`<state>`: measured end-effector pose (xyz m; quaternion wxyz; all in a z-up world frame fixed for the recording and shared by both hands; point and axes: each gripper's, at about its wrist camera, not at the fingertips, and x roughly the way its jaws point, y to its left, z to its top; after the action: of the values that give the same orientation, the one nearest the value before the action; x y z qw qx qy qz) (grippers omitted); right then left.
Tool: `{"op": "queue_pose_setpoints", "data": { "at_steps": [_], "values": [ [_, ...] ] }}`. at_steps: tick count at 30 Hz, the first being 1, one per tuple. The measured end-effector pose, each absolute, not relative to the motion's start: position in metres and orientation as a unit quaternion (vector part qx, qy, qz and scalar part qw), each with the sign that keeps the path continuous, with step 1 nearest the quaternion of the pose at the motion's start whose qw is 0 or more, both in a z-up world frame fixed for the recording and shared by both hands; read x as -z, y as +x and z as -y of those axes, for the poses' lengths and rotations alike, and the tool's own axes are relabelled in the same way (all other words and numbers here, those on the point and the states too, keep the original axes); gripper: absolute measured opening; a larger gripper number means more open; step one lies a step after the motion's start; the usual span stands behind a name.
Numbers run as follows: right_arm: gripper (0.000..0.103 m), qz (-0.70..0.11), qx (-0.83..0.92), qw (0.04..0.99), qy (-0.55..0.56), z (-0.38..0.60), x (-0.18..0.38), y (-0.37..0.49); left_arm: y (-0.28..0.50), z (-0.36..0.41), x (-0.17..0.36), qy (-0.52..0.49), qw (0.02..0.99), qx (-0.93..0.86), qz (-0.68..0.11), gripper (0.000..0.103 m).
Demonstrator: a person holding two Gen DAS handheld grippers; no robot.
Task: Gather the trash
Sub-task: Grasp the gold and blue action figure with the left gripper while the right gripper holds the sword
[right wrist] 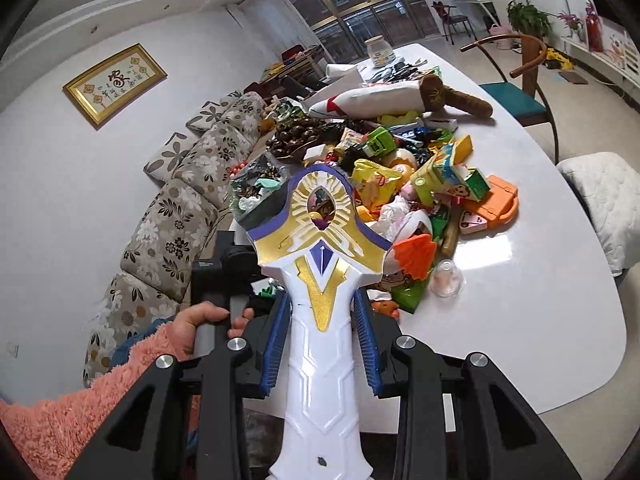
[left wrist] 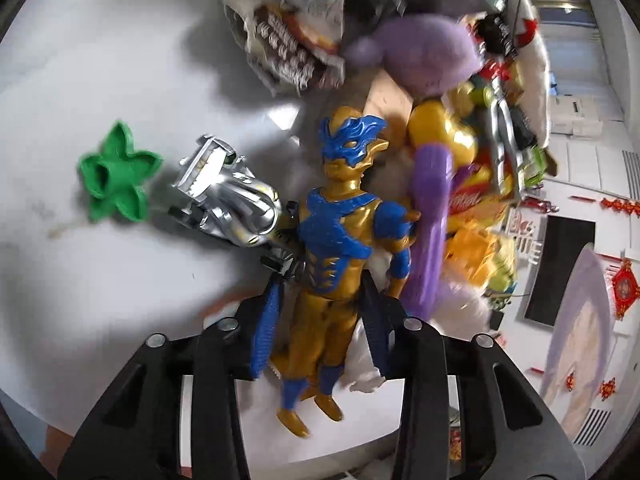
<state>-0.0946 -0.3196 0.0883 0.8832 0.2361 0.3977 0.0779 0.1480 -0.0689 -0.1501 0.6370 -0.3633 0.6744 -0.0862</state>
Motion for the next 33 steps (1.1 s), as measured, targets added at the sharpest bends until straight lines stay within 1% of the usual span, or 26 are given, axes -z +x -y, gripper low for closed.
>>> {"op": "queue_pose_setpoints", "data": {
  "at_steps": [3,4,8,13,15,21,25,28,31,33],
  "values": [
    [0.033,-0.397,-0.082,0.883,0.236,0.318,-0.088,-0.094,0.151,0.078,0.15,-0.349,0.647,0.099,-0.671,0.041],
    [0.033,-0.398,-0.08,0.884,0.233,0.317,-0.089,-0.094,0.152,0.082,0.15,-0.34,0.652,0.101,-0.67,0.034],
    [0.033,-0.394,-0.076,0.885,0.238,0.322,-0.09,-0.096,0.146,0.073,0.145,-0.358,0.648,0.108,-0.663,0.034],
    [0.033,-0.388,-0.08,0.888,0.231,0.322,-0.095,-0.097,0.124,0.043,0.111,-0.341,0.668,0.157,-0.643,0.034],
    [0.033,-0.391,-0.084,0.889,0.223,0.319,-0.096,-0.098,0.114,0.042,0.098,-0.315,0.682,0.185,-0.634,0.034],
    [0.033,-0.404,-0.125,0.885,0.195,0.303,-0.107,-0.113,0.063,0.005,0.057,-0.286,0.691,0.278,-0.602,0.034],
    [0.033,-0.426,-0.167,0.868,0.194,0.293,-0.112,-0.128,0.041,-0.007,0.042,-0.278,0.686,0.3,-0.601,0.033],
    [0.033,-0.452,-0.216,0.845,0.189,0.28,-0.111,-0.142,0.01,-0.025,0.029,-0.267,0.691,0.312,-0.594,0.033],
    [0.032,-0.489,-0.279,0.807,0.178,0.266,-0.106,-0.158,-0.022,-0.043,0.026,-0.265,0.685,0.313,-0.603,0.033],
    [0.032,-0.521,-0.305,0.781,0.16,0.259,-0.098,-0.168,-0.045,-0.057,0.034,-0.262,0.679,0.294,-0.62,0.033]
  ]
}}
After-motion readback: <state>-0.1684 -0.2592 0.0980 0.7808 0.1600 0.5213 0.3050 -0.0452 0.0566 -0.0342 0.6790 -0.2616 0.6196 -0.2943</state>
